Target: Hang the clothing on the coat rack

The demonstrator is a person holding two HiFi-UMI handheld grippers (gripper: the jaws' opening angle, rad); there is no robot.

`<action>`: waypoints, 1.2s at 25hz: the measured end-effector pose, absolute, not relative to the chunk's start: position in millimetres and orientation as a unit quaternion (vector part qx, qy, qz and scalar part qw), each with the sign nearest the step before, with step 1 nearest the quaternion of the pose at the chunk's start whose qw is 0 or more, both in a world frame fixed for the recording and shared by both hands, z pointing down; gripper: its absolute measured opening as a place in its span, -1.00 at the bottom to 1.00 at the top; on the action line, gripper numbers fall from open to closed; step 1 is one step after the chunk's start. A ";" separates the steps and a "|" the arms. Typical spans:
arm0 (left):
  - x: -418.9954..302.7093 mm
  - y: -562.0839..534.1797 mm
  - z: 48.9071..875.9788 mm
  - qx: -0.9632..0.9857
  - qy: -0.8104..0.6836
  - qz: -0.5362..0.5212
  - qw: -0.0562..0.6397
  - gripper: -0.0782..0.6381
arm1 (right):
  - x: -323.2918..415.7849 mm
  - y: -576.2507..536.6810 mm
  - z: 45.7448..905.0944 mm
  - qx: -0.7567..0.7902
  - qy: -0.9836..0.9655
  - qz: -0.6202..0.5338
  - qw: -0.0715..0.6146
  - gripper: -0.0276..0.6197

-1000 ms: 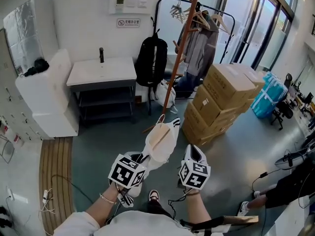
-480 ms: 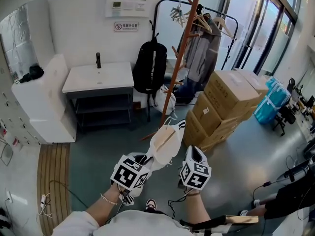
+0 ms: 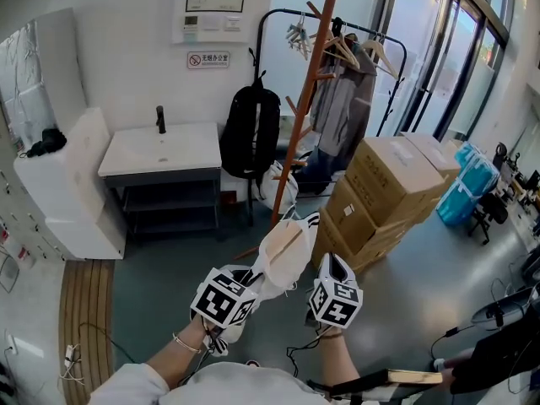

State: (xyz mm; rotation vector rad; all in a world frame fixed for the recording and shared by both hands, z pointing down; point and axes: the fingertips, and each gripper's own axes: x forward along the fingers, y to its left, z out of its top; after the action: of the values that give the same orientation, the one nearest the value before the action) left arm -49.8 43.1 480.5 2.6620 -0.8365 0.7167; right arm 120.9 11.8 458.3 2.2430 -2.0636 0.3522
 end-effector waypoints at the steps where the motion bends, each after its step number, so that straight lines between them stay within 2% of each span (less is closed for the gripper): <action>1: -45.5 37.3 480.3 0.916 -0.288 0.247 0.130 -0.73 | 124.8 5.2 457.9 0.730 -0.673 0.115 0.035 -0.84; 15: 13.3 -27.9 474.2 0.918 -0.278 0.259 0.115 -0.73 | 183.5 -64.2 461.5 0.727 -0.674 0.126 0.018 -0.84; 30: 45.0 -60.2 481.9 0.918 -0.254 0.286 0.106 -0.73 | 229.6 -78.0 505.0 0.739 -0.645 0.195 0.002 -0.84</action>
State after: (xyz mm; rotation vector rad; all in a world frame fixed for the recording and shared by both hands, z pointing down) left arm 45.0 -60.2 481.9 2.7044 -0.7471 0.8411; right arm 229.6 -78.0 505.0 2.3193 -2.0235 0.6117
